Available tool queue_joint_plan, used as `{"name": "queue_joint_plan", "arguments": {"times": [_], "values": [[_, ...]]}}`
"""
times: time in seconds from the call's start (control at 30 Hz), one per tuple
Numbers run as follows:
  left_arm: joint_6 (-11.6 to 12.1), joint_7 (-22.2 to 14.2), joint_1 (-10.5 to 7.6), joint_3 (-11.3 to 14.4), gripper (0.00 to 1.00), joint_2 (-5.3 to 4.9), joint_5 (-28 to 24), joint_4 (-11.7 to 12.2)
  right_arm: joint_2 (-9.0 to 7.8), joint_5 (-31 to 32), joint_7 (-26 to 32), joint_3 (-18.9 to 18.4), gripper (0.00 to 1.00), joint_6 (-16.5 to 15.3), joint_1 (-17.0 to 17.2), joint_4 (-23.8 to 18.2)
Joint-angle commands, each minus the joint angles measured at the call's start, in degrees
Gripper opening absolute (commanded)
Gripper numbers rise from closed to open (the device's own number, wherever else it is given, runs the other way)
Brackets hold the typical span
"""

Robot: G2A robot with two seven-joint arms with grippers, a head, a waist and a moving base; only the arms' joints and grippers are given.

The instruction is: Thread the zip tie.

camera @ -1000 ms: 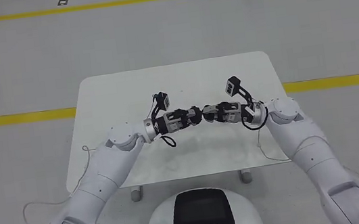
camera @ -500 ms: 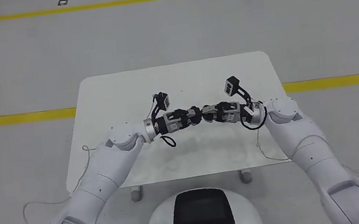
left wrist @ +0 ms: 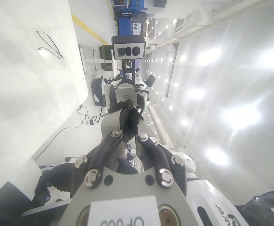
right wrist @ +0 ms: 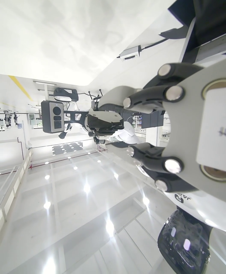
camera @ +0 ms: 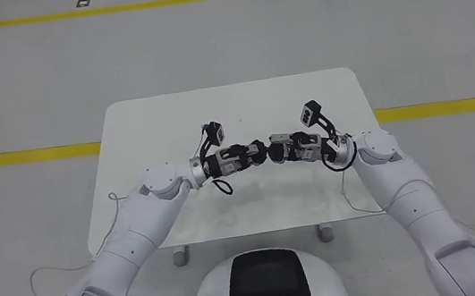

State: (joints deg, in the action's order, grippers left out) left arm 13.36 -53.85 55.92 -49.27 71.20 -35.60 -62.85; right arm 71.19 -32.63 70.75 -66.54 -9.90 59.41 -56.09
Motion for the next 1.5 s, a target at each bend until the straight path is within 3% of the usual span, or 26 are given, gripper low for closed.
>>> {"name": "queue_joint_plan", "arguments": {"times": [0.0,0.07,0.13,0.43,0.53,0.63,0.77,1.47], "values": [[1.52,-0.38,0.13,-0.16,0.00,-0.04,0.08,-0.12,-0.14,-0.61,-0.44,-0.59,1.00,-0.36,0.38,-0.26],[4.60,-1.06,0.19,-0.41,0.00,-0.08,0.43,-0.44,-0.20,-2.18,-2.61,-1.68,1.00,-1.26,0.89,-0.54],[6.12,-1.68,-0.18,-0.57,0.00,-0.18,2.24,-0.99,-0.18,-3.59,-4.00,-2.28,1.00,-2.03,1.39,-1.01],[6.12,-1.62,-0.41,-0.81,0.00,-0.26,3.85,-1.65,-0.12,-5.03,-5.16,-2.78,1.00,-2.60,1.74,-1.30],[6.12,1.25,0.20,-1.48,0.00,-0.32,6.27,-3.86,-0.12,-5.03,-5.16,-2.78,1.00,-2.60,1.74,-1.30],[6.12,3.38,1.63,-3.86,0.00,-0.33,8.57,-6.90,-0.12,-5.03,-5.16,-2.78,1.00,-2.60,1.74,-1.30],[6.12,3.24,4.03,-6.92,0.00,-0.09,9.83,-9.78,-0.12,-5.03,-5.16,-2.78,1.00,-2.60,1.74,-1.30],[6.12,3.24,4.03,-6.92,0.00,-0.09,9.83,-9.78,-0.12,-5.03,-5.16,-2.78,1.00,-2.60,1.74,-1.30]]}}
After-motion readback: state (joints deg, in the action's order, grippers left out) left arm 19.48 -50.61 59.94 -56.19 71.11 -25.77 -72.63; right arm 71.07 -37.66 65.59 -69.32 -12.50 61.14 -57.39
